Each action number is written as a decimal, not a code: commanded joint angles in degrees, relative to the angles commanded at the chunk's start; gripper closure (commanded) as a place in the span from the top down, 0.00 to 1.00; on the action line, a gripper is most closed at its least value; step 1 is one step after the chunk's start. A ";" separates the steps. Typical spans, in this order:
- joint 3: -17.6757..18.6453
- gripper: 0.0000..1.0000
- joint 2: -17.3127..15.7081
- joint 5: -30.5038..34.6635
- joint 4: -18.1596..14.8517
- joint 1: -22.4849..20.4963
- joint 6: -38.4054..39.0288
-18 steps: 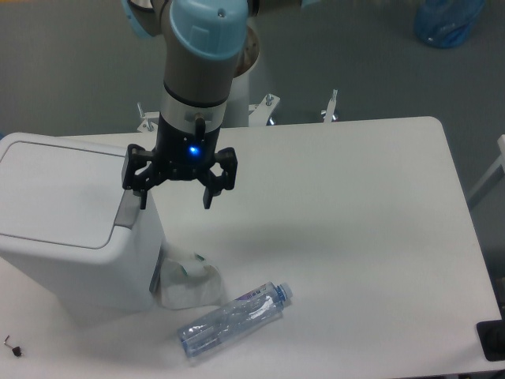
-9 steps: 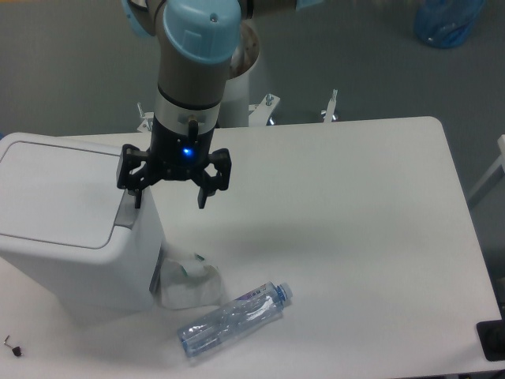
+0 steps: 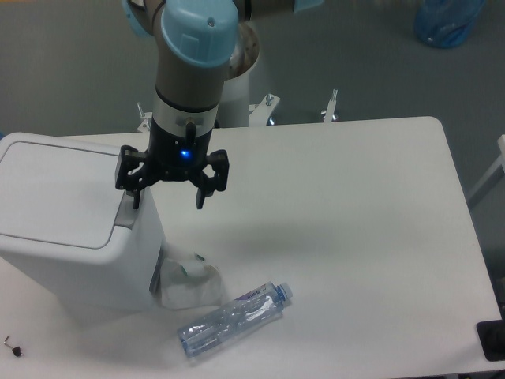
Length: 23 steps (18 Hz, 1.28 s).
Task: Open the trash can
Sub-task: 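Lower the gripper finger onto the lid's front edge and press, then push the lid open and lift the gripper away from the can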
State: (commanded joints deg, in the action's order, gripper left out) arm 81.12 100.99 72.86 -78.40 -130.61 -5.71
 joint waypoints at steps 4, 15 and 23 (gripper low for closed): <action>0.00 1.00 0.09 0.00 0.00 0.00 0.00; -1.31 1.00 0.35 0.00 0.09 -0.09 -0.09; -6.86 1.00 -0.61 3.84 0.88 -7.02 -9.98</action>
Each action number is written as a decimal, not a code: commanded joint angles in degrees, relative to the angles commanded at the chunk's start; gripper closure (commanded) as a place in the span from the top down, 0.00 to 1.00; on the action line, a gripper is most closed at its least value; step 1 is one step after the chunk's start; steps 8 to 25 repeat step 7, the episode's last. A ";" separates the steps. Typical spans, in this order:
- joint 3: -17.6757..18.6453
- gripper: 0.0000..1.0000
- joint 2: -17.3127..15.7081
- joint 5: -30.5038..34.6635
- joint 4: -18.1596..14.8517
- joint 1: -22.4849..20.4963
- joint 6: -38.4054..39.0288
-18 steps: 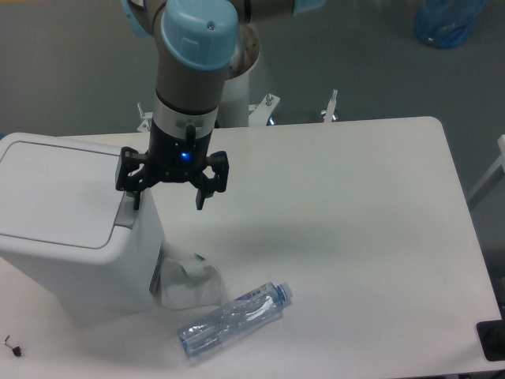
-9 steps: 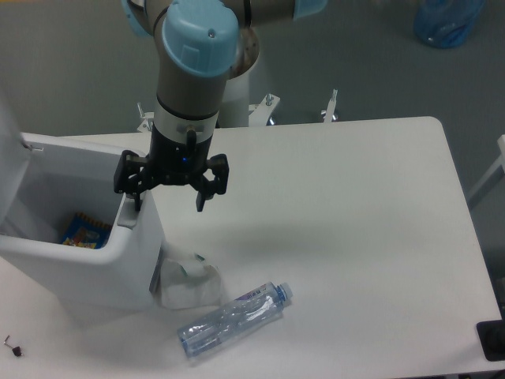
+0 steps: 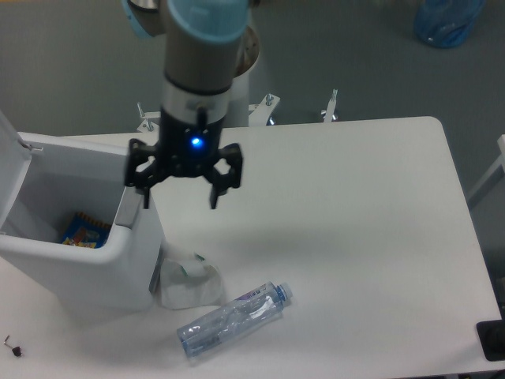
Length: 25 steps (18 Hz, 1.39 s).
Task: Open the trash can
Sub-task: 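Push the lid open and lift the gripper away from the can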
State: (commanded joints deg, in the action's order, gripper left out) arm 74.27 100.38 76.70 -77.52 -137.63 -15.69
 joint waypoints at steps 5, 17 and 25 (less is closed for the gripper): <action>1.23 1.00 -0.09 13.46 -0.88 -1.94 -17.25; 1.93 1.00 0.52 14.88 -0.79 -3.34 -17.97; 1.93 1.00 0.52 14.88 -0.79 -3.34 -17.97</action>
